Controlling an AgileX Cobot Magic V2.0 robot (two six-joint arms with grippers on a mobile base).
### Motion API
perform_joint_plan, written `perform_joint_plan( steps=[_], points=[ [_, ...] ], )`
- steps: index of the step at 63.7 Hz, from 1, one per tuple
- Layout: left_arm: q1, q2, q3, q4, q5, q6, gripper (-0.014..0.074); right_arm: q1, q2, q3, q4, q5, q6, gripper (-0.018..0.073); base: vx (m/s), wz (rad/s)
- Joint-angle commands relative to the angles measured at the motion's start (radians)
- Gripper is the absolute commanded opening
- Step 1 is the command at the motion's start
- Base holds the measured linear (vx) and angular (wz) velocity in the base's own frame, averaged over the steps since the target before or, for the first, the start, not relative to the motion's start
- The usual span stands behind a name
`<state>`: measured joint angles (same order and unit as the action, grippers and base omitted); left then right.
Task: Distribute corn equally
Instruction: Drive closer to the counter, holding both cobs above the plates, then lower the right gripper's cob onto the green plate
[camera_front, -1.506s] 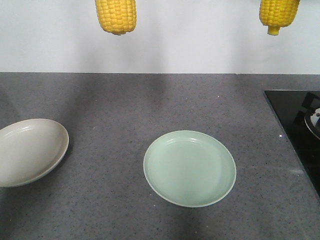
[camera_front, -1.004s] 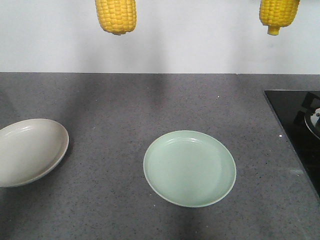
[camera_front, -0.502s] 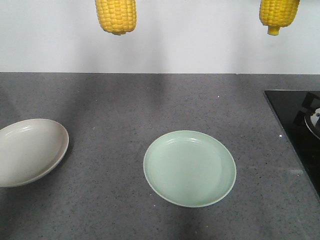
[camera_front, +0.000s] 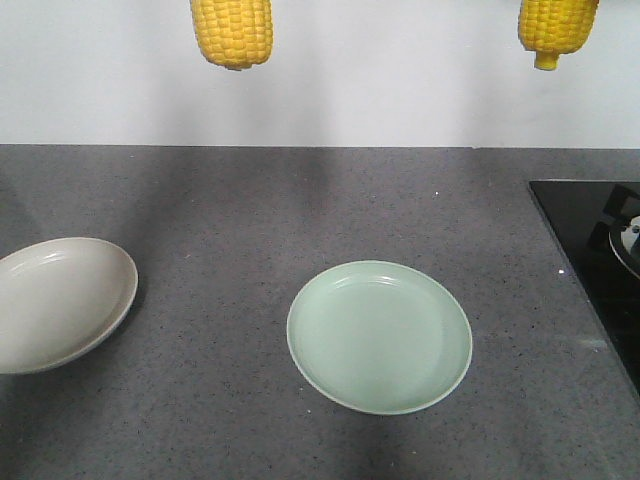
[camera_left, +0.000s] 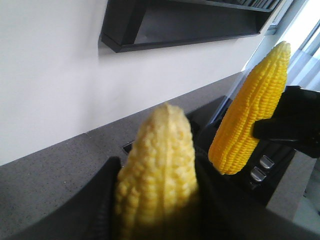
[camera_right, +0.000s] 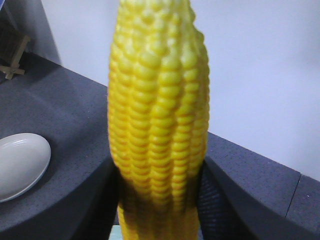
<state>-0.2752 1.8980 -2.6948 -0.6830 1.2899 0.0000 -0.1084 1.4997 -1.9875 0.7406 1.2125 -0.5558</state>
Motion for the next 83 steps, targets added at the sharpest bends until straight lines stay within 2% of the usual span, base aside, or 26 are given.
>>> perform_joint_plan(
  steps=[1,11,20,30,39,47,57,65,83],
  points=[
    [0.000,-0.043,-0.019,-0.036,-0.036,0.000,-0.0006,-0.007,-0.029,-0.027,0.073,-0.033,0.028,-0.0006,0.00,0.00],
    [0.000,-0.045,-0.019,-0.035,-0.036,0.000,-0.0006,-0.004,-0.016,-0.027,0.154,0.077,0.039,-0.0006,0.00,0.00],
    [0.000,-0.045,-0.019,-0.018,-0.036,0.000,-0.0006,0.013,0.004,-0.008,0.190,0.077,0.043,-0.0006,0.00,0.00],
    [0.000,-0.043,-0.019,0.075,-0.036,0.000,-0.0006,0.077,0.036,0.040,0.181,0.077,0.031,-0.0006,0.00,0.00],
    [0.000,-0.043,-0.006,0.183,-0.036,0.000,-0.0006,0.148,0.077,0.101,0.146,0.077,0.016,-0.0006,0.00,0.00],
    [0.000,-0.046,0.058,0.257,-0.036,0.000,-0.0006,0.220,0.124,0.162,0.075,0.077,0.008,-0.0006,0.00,0.00],
    [0.000,-0.046,0.205,0.288,-0.036,0.000,-0.0006,0.295,0.180,0.249,-0.019,0.077,0.009,-0.0006,0.00,0.00],
    [0.001,-0.046,0.328,0.316,-0.036,0.008,-0.0006,0.334,0.216,0.312,-0.047,0.077,0.009,-0.0006,0.00,0.00],
    [0.001,-0.074,0.557,0.484,-0.036,0.008,-0.0006,0.382,0.258,0.409,-0.145,0.077,0.013,-0.0006,0.00,0.00]
  ],
)
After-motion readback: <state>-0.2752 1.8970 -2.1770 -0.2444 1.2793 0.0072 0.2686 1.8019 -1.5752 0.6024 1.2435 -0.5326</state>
